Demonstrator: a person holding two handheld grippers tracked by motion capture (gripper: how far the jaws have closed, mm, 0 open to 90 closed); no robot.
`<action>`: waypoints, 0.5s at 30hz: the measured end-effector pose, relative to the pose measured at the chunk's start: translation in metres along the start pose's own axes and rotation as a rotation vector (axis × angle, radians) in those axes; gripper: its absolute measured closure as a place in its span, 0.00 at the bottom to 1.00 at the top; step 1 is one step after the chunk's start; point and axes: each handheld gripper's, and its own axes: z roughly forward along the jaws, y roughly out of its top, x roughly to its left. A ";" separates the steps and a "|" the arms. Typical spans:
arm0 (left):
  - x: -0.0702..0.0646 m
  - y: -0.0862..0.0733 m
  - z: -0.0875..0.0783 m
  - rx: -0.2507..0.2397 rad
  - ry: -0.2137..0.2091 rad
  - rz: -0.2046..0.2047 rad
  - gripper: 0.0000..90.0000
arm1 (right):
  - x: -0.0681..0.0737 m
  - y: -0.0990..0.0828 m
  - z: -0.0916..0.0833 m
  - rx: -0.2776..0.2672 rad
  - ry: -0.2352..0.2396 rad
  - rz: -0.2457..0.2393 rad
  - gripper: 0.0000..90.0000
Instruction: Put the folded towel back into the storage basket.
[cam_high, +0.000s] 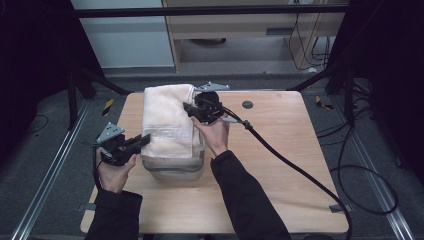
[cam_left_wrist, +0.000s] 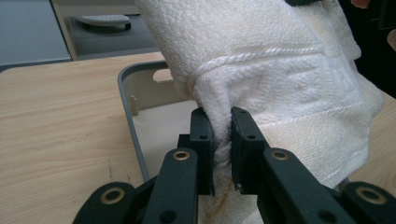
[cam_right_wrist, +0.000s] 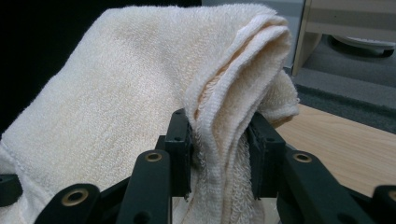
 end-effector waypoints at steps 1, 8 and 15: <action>0.001 -0.001 0.001 0.004 0.001 -0.001 0.89 | 0.000 -0.001 0.002 0.002 -0.004 -0.001 0.73; 0.007 -0.007 0.009 0.033 0.012 -0.011 0.89 | -0.001 -0.009 0.014 0.028 -0.014 0.002 0.73; 0.010 -0.013 0.018 0.065 0.021 -0.006 0.89 | -0.001 -0.017 0.024 0.060 -0.037 -0.009 0.73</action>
